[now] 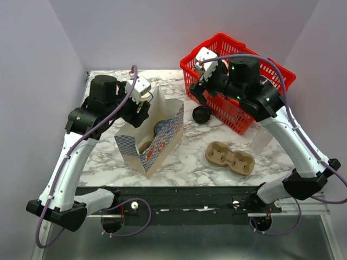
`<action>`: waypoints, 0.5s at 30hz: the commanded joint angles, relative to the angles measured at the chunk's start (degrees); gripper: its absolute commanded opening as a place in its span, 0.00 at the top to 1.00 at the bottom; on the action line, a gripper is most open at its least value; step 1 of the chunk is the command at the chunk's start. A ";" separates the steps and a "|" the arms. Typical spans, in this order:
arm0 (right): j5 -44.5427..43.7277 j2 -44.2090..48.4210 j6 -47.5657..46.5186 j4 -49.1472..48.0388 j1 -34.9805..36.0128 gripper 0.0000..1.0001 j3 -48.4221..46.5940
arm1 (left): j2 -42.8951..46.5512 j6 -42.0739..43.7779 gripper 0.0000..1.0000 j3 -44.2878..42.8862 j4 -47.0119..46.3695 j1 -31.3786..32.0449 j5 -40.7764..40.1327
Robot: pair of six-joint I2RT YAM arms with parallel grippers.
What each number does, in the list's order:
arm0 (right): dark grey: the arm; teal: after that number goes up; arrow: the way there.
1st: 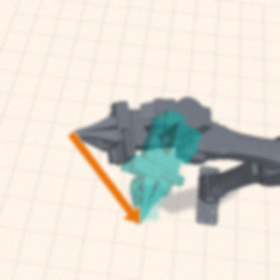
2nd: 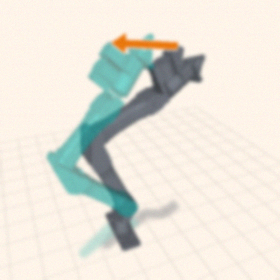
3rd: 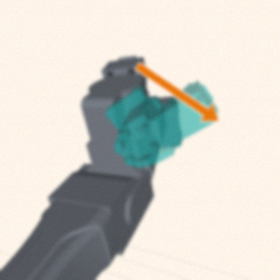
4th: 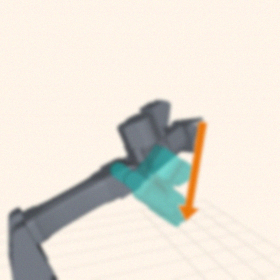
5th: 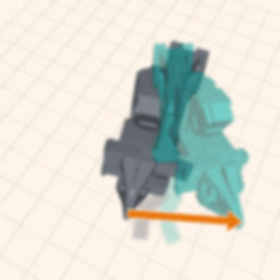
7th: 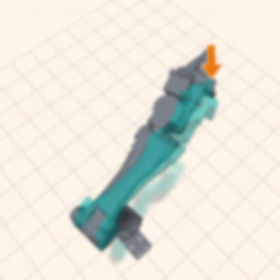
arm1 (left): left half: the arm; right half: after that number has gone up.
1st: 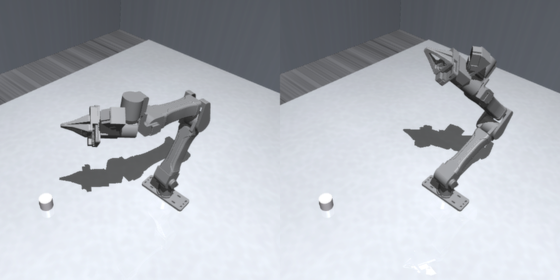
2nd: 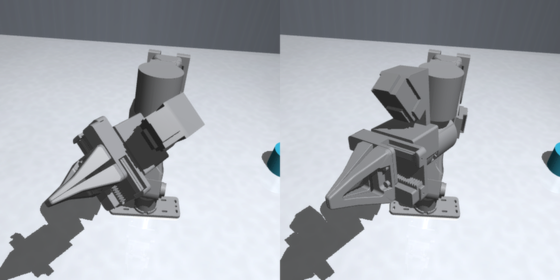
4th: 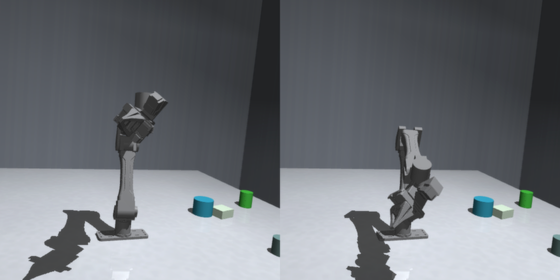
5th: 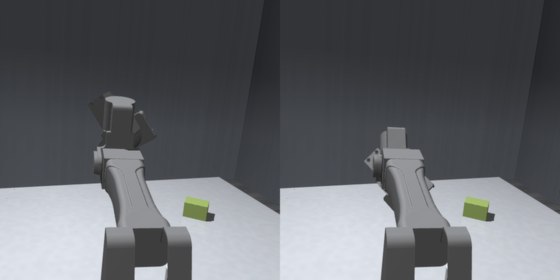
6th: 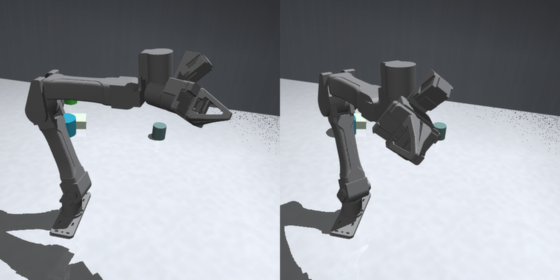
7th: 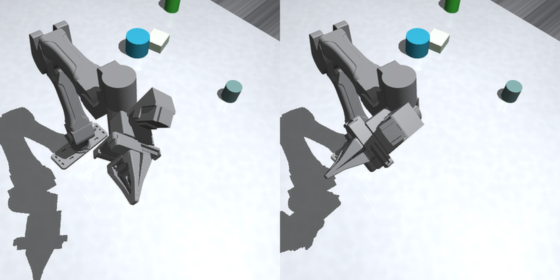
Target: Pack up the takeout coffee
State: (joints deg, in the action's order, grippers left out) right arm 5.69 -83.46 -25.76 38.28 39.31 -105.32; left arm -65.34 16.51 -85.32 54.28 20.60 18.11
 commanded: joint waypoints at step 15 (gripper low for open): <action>10.65 -4.61 7.91 -2.85 -7.58 0.00 1.68 | -15.07 -13.70 0.33 -15.58 -7.87 -24.38 -0.89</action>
State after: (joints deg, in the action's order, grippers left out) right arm 10.63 -88.05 -19.92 38.22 32.27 -107.53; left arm -72.88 5.74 -99.35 44.99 -0.32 15.25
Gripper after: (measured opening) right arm 0.997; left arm 0.708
